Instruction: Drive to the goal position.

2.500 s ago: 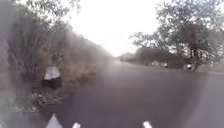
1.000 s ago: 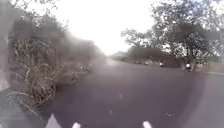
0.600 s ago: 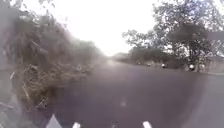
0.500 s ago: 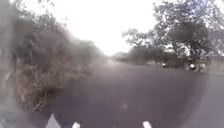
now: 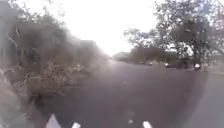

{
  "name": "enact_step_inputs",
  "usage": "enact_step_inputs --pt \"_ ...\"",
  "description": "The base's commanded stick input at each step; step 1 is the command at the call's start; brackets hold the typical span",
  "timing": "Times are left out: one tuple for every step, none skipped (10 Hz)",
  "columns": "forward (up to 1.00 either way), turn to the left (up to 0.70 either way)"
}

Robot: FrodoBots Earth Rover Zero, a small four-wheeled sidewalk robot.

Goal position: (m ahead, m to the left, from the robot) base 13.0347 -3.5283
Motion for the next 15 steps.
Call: enact_step_inputs --pt "0.70 0.00" --pt "0.70 0.00" --pt "0.70 0.00" --pt "0.70 0.00" --pt "0.70 0.00" --pt "0.70 0.00" --pt "0.70 0.00" --pt "0.70 0.00" --pt "0.70 0.00" --pt "0.70 0.00" --pt "0.70 0.00" --pt "0.70 0.00" --pt "0.70 0.00" --pt "0.70 0.00" --pt "0.70 0.00"
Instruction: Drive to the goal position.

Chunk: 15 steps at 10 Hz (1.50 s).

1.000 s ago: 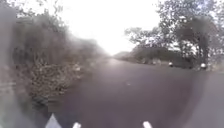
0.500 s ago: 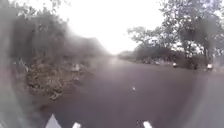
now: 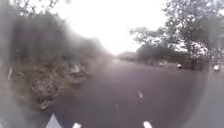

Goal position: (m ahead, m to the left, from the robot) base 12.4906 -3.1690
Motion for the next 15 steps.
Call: enact_step_inputs --pt "0.70 0.00" --pt "0.70 0.00" --pt "0.70 0.00" --pt "0.70 0.00" --pt "0.70 0.00" --pt "0.70 0.00" --pt "0.70 0.00" --pt "0.70 -0.25" --pt "0.70 -0.28" --pt "0.70 -0.32" --pt "0.70 -0.35" --pt "0.70 -0.35" --pt "0.70 -0.35" --pt "0.70 -0.35" --pt "0.70 -0.35"
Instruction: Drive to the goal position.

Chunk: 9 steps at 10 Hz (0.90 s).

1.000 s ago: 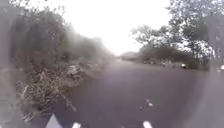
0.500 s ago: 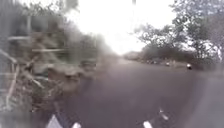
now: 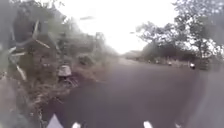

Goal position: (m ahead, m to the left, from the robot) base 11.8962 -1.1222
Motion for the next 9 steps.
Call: enact_step_inputs --pt "0.70 -0.35" --pt "0.70 -0.35" --pt "0.70 -0.35" --pt "0.70 -0.35" --pt "0.70 -0.35" --pt "0.70 -0.35" --pt "0.70 -0.35" --pt "0.70 -0.35" --pt "0.70 -0.35"
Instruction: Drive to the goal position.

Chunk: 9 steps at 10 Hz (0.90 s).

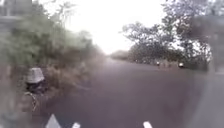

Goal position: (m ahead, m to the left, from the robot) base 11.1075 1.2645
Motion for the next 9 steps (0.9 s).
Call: enact_step_inputs --pt "0.70 -0.35" --pt "0.70 -0.35" --pt "0.70 -0.35" --pt "0.70 -0.15" --pt "0.70 -0.08" --pt "0.70 -0.02" --pt "0.70 0.00" --pt "0.70 0.00" --pt "0.70 0.00"
